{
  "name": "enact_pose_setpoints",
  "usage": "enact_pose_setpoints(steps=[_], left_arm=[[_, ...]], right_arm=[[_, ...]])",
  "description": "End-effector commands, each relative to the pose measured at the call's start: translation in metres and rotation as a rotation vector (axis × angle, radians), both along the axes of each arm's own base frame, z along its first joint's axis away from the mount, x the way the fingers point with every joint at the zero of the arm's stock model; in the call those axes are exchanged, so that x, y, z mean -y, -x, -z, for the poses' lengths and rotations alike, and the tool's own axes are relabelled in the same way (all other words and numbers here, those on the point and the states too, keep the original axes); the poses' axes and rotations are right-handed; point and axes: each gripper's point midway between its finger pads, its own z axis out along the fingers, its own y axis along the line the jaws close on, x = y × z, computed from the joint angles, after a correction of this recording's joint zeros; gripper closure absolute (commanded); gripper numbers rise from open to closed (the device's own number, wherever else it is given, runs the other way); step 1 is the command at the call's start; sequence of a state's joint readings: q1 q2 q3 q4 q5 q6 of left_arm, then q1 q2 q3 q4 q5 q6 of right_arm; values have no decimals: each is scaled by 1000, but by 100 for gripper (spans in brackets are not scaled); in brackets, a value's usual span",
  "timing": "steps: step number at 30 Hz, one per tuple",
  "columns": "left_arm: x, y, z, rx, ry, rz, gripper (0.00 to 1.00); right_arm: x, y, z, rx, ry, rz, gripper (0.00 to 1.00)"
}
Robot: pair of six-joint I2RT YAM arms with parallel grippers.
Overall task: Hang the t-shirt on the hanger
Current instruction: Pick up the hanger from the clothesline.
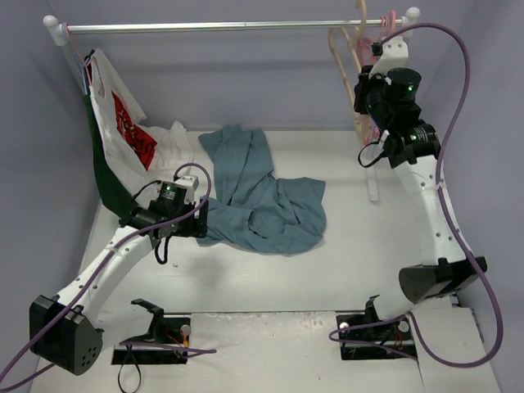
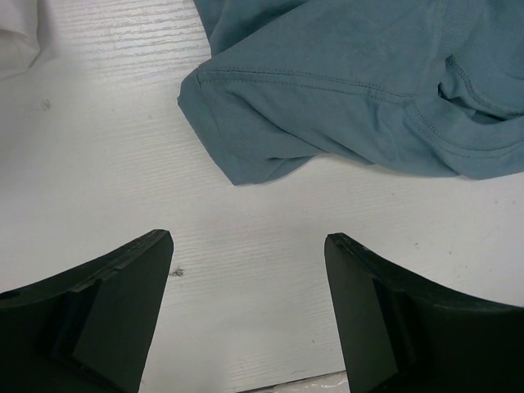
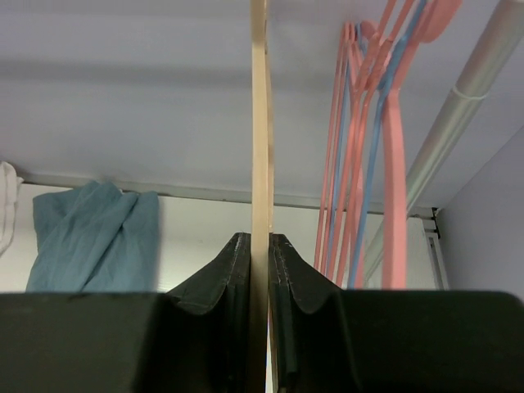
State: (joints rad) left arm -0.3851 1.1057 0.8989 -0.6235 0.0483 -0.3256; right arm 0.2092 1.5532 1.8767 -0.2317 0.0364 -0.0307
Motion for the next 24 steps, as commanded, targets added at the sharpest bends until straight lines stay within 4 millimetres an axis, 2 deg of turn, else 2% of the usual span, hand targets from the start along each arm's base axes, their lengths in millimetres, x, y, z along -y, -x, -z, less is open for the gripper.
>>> enact_pose_setpoints(steps=[1,3,5,7,9,10,11,12,13,14,15,16,17,20,24], left_arm=[[3,-12,-21,64,19,2,24],[3,-12,-20,56,17,3,24],[1,-12,-20,52,6,-5,24],[2,-14,-29,61,16,-24,24],[4,-13,-35,51,37,-44,24],[6,-16,-42,62,47,-53,24],[9,-15,-42,50,50,-75,24],[13,-14,-43,44,57,-74,25],[15,-17,-46,57,46,-86,25],[21,-16,-43,44,35,-97,25],[31,-14,-43,65,-6,-76,28],[39,-15,-44,75,-19,-70,28],[48,-16,-36,57,-31,-74,28],[71,-19,-21,41,-78,-65,31],[90,-29,-11,66,-118,-90,40]], right_arm=[[-1,36,-69,207,-50,-34,100],[-10,45,-52,162,-57,-96,100],[-12,58,-40,120,-56,-108,100],[-19,67,-18,60,-56,-141,100],[-23,86,-11,35,-82,-166,100],[-29,93,8,-12,-97,-191,100],[-32,107,7,-6,-110,-208,100],[-36,114,13,-20,-118,-220,100],[-41,121,31,-67,-118,-237,100],[-49,134,33,-68,-119,-266,100],[-52,139,40,-85,-116,-268,100],[-55,144,57,-126,-102,-270,100],[-59,152,60,-127,-97,-278,100],[-63,164,77,-164,-97,-301,100],[-57,173,89,-178,-95,-286,100]])
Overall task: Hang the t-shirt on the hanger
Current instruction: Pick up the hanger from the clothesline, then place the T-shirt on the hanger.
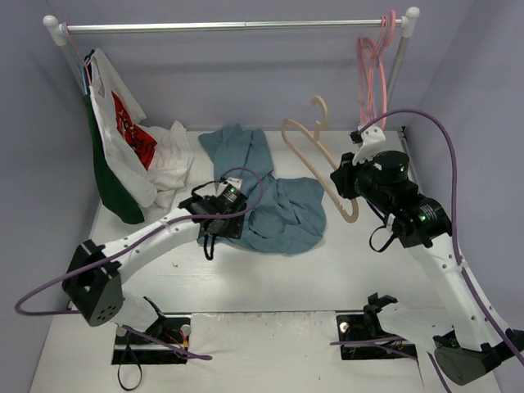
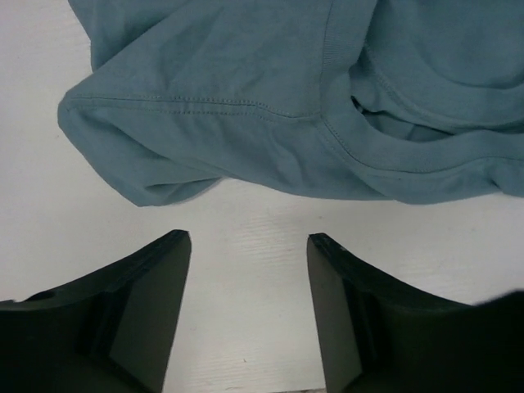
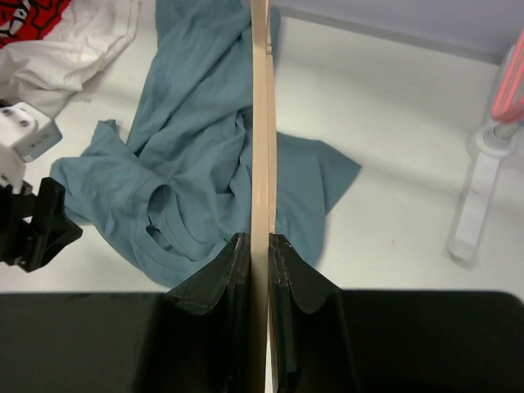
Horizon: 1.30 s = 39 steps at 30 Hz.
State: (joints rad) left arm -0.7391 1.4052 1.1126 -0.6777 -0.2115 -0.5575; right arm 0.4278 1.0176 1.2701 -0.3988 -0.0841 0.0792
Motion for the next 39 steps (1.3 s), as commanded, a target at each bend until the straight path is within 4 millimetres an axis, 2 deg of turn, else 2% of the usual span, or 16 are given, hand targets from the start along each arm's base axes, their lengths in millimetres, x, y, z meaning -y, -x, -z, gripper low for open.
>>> enact_pose_setpoints(steps=[1,6,10,22,27,30,31,33,39], left_arm=[[11,-25,-16,114,9,-108,44],[34,-37,3,131,13,-135,48],[41,-45,15,134,-3,-167,48],[44,-61,37,121,-65,-208,50],[37,-66,50,90,-52,-229,64],[33,-70,53,86,-31,-230,81],[32,-70,52,80,-18,-219,92],[32,-73,51,88,-4,-202,100],[24,-79,25,127,9,-113,100]], right_arm=[[5,1,-18,76,-43,31,100],[12,11,-16,91,-43,44,100],[13,15,-14,87,-44,40,100],[12,25,-8,83,-49,16,100],[10,27,-4,78,-56,3,100],[9,29,-3,77,-54,-6,100],[8,29,-3,79,-53,-6,100],[7,31,-3,91,-54,-12,100],[0,40,-1,92,-51,-72,100]])
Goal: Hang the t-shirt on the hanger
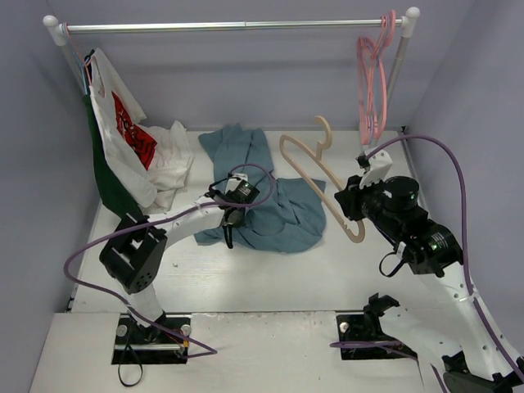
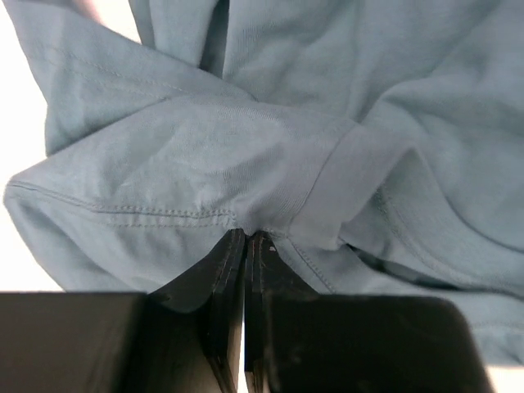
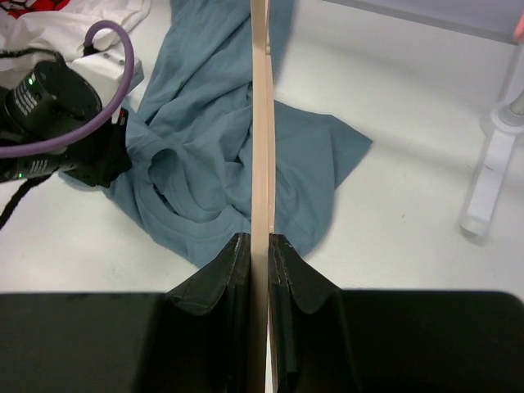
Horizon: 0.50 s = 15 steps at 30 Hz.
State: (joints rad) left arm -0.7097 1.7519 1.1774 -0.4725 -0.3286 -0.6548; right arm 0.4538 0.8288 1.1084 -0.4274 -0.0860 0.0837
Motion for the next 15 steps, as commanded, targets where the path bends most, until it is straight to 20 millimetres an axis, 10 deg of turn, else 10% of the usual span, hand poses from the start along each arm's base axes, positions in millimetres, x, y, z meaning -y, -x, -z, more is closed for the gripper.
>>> enact_pose_setpoints(steps=[1,15], left_arm=[[3,-19,-50,120,74,84,100],[-60,-53,-129,151,175,245,100]], right_arm=[[-15,1,-25,93,-53,-78,100],[-55,39,-6,51,-80,-389,100]])
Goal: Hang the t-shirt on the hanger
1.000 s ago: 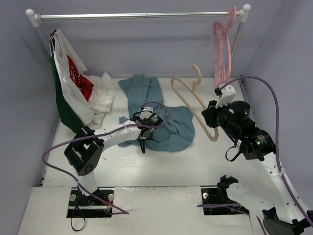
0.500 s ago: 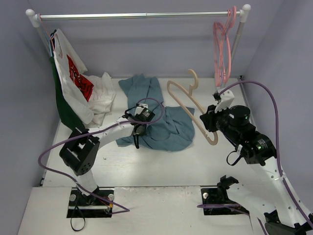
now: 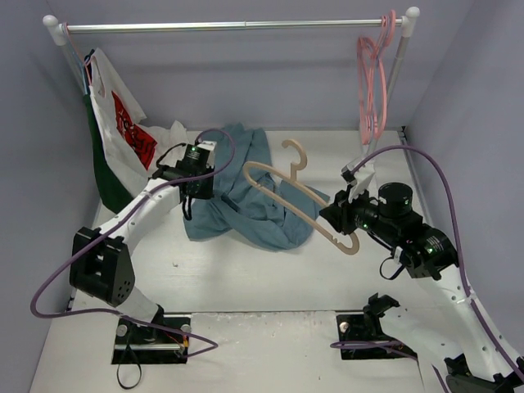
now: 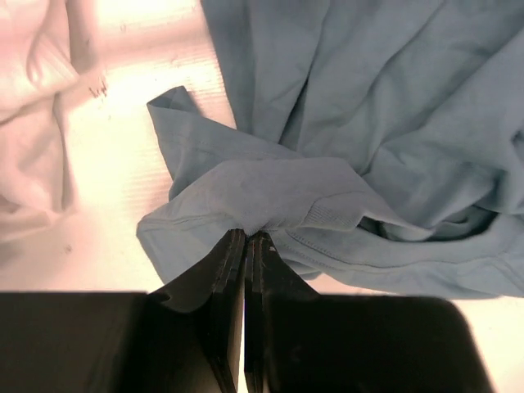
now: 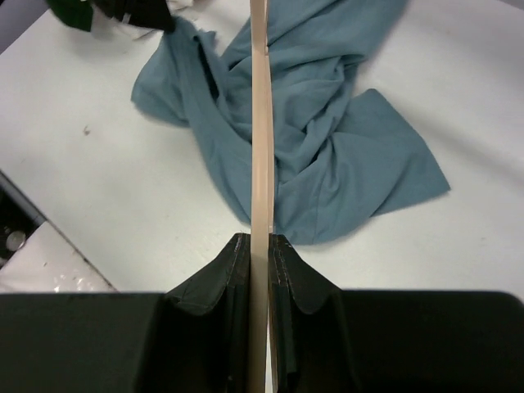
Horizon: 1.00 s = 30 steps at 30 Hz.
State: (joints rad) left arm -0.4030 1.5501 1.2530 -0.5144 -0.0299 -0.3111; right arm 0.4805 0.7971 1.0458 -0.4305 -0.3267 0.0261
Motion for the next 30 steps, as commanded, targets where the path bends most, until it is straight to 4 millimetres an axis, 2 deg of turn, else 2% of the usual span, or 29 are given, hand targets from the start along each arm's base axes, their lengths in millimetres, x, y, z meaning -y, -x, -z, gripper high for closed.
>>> enact_pose_setpoints(steps=[1,9,18,23,30], left_arm=[[5,-9,-43,74,45,119,100],[-2,-14,-57,40,92,118,100],[11,-4,-69,12,151,198,100],[7,8,-74,5,135,225,100],[9,10,-85,27,135,264,100]], right_arm=[[-21,8,-23,81,-76,-132,100],[-41,23,-2,30,-97,-238,100],[-42,16,10,54,-61,-198,100],[-40,13,11,69,-39,-169,100],[-52,18,23,42,-24,-213,100]])
